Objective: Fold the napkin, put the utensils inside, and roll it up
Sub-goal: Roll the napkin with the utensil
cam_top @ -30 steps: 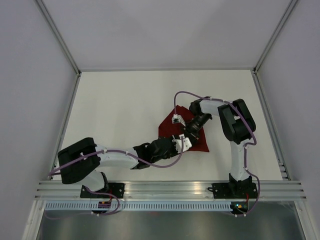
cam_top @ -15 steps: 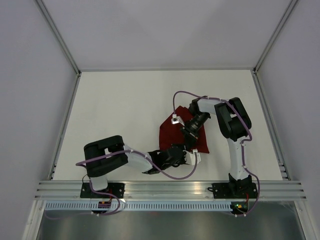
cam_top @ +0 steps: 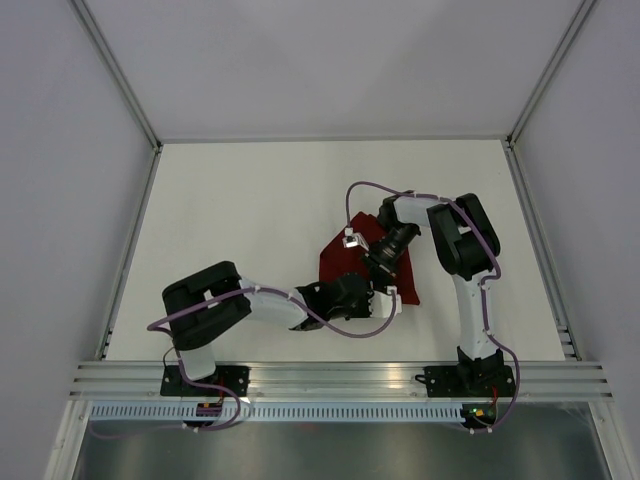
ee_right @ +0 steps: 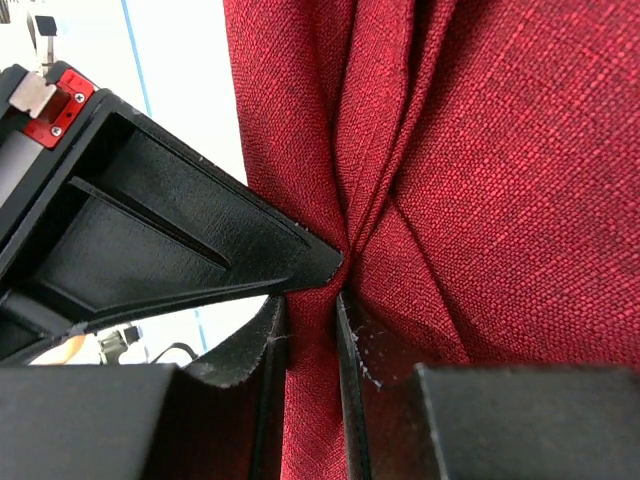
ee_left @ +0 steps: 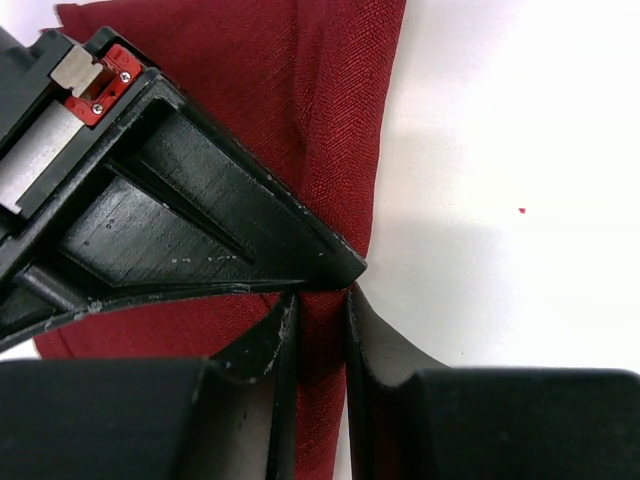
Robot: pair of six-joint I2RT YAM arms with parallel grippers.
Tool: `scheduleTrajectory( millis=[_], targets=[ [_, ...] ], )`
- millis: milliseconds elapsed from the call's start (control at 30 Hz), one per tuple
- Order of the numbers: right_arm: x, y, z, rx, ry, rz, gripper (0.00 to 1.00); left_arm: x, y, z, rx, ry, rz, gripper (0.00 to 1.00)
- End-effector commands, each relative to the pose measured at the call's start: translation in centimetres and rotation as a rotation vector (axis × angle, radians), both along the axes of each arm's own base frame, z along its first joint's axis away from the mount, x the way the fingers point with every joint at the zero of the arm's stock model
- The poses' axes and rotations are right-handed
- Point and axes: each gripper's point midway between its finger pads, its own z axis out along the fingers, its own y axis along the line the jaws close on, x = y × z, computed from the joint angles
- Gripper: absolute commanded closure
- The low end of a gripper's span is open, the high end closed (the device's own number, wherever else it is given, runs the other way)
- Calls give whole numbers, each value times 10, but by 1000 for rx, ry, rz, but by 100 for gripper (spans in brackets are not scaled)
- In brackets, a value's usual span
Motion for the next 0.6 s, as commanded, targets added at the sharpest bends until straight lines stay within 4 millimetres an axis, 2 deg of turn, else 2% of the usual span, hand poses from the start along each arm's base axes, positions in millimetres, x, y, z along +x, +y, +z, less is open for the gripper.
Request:
scheduleTrajectory(
  millis=[0,67,167,200,267,300,367,400,467,533,567],
  targets=[
    [25,-15,-45,-72,-182,96,75,-16,9,-25,68,212,-21,97],
    [31,-14,-37,-57,-205,77,63,-24,7,-25,63,295,-52,98],
    [44,-12,-17,-23,-247,27,53,-30,11,-29,76,409,-63,98],
    [51,-15,-10,-11,-261,1,52,-24,9,-25,62,431,-57,98],
    [64,-15,11,22,-300,-46,48,-30,9,-24,54,504,-74,98],
    [71,-18,22,54,-305,-90,47,-24,8,-22,42,520,-66,98],
    [80,-22,44,93,-341,-136,46,-25,5,-21,32,576,-74,98],
    [86,-26,54,129,-344,-183,46,-25,11,-24,45,614,-63,98],
    [95,-32,74,170,-384,-247,44,-29,10,-22,27,677,-76,98],
    [106,-47,94,218,-426,-322,44,-28,12,-23,8,734,-81,98],
    [106,-52,97,233,-444,-331,44,-27,10,-21,-2,758,-79,98]
  ],
)
